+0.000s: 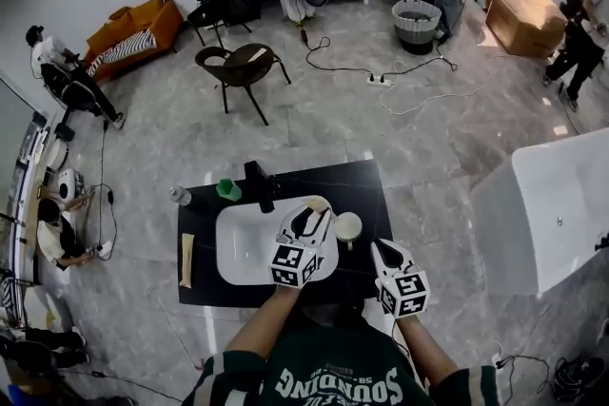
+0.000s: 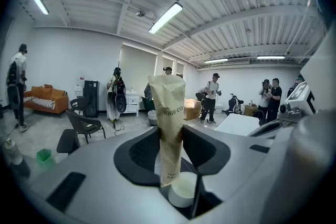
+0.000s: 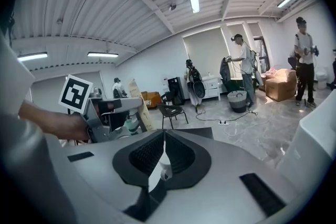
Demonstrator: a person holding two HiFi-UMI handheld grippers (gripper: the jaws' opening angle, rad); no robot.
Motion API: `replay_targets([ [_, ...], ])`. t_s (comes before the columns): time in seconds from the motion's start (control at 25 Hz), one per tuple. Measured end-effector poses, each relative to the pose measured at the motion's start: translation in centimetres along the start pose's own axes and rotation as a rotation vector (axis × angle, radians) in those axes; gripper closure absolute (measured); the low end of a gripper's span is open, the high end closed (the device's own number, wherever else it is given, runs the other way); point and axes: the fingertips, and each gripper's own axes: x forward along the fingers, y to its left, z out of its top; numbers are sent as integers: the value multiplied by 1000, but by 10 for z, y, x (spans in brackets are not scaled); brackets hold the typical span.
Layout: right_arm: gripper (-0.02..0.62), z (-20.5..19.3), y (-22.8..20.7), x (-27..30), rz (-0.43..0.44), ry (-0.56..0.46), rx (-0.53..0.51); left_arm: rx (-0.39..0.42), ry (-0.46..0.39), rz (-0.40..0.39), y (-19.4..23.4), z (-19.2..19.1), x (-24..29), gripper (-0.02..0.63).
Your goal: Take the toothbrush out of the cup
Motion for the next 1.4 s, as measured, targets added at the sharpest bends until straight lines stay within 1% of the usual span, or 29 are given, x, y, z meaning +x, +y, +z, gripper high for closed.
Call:
replay_targets([
  [0.28, 554, 6, 46, 27, 56, 12, -33, -16, -7, 49, 43, 0, -45, 463],
  [0.48, 554, 7, 89, 50, 99, 28, -69, -21, 2, 77, 79, -13, -78, 466],
  [1.04, 554, 10, 194, 106, 193, 64, -140, -77, 15, 173, 173, -41, -171, 488],
  [1.2, 554, 8, 222, 121, 219, 74, -155, -80, 34, 194, 198, -52, -196, 497],
  [1.4, 554, 7, 255, 135, 250, 86, -168, -96, 87, 214, 225, -72, -232, 499],
])
